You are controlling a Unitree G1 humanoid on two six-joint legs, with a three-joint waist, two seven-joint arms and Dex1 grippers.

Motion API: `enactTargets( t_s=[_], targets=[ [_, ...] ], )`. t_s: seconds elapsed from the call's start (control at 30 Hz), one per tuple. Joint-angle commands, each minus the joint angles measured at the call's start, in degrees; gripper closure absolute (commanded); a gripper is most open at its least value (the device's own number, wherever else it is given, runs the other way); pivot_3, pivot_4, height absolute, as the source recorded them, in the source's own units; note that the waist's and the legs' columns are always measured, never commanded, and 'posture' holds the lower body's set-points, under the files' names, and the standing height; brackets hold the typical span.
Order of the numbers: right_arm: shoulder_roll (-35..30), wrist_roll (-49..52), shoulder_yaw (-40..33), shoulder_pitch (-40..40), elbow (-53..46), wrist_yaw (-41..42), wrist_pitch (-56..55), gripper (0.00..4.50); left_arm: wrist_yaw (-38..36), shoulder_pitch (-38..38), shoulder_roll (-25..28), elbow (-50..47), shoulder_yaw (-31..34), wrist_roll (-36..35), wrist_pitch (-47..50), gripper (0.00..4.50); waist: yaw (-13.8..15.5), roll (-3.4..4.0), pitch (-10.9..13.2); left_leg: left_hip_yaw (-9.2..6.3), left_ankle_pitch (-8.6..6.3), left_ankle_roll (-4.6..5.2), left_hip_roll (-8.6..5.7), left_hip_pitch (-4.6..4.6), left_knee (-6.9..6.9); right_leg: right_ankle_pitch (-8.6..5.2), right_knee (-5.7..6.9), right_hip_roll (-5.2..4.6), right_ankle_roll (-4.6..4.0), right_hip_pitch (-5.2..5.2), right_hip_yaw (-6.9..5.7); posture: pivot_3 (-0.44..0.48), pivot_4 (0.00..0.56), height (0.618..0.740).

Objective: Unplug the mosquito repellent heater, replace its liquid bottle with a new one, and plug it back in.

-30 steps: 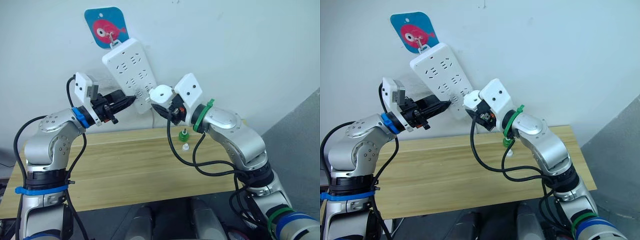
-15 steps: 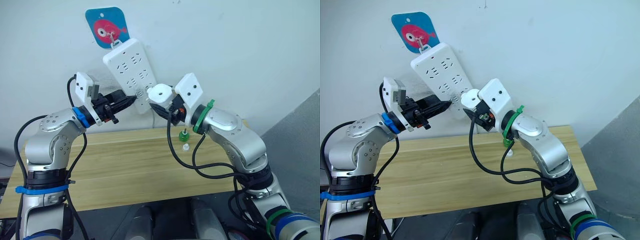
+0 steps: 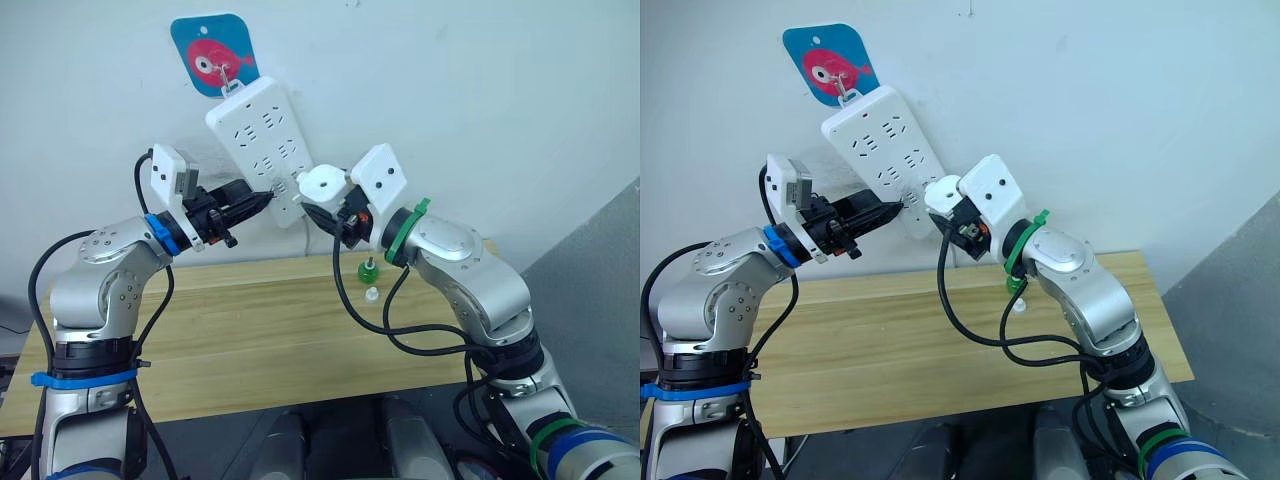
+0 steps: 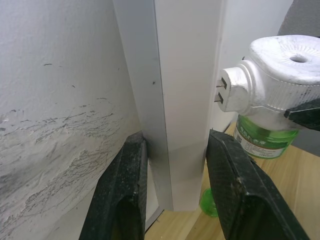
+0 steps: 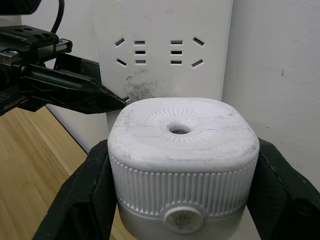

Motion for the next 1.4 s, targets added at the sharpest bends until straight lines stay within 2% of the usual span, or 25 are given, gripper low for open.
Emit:
enactTargets(
  t_s=[0.03,0.73,1.4],
  targets=[
    [0.5,-0.6,-0.6,-1.0,-1.1,-0.2,-1.2,1.51,-0.5,0.2,0.1,-1.0,-1.5,0.5,-0.2,3.15,0.0,0.0,0.0,0.0,0.0,0.0,0.0,0.0,0.0,0.0,0.0,0.0,0.0,0.0,0.0,-0.079,0.228,0.74],
    [3.9,-2.3,0.6,-2.5,0.6,-0.7,-1.7,1.51,-0.7,0.1,0.1,-1.1,-1.7,0.4,0.1,3.15,0.0,0.0,0.0,0.01,0.0,0.0,0.01,0.01,0.0,0.0,0.01,0.0,0.0,-0.01,0.01,-0.082,0.229,0.74],
    [10.2,-6.2,1.7,-6.5,15.8,-0.9,-8.3,1.51,-0.2,0.7,-0.8,-3.5,-1.3,-1.3,2.9,3.15,-0.8,0.01,0.0,0.15,0.02,-0.03,0.1,0.4,-0.01,0.09,0.2,0.06,-0.15,0.14,0.06,-0.07,0.223,0.74]
  ],
)
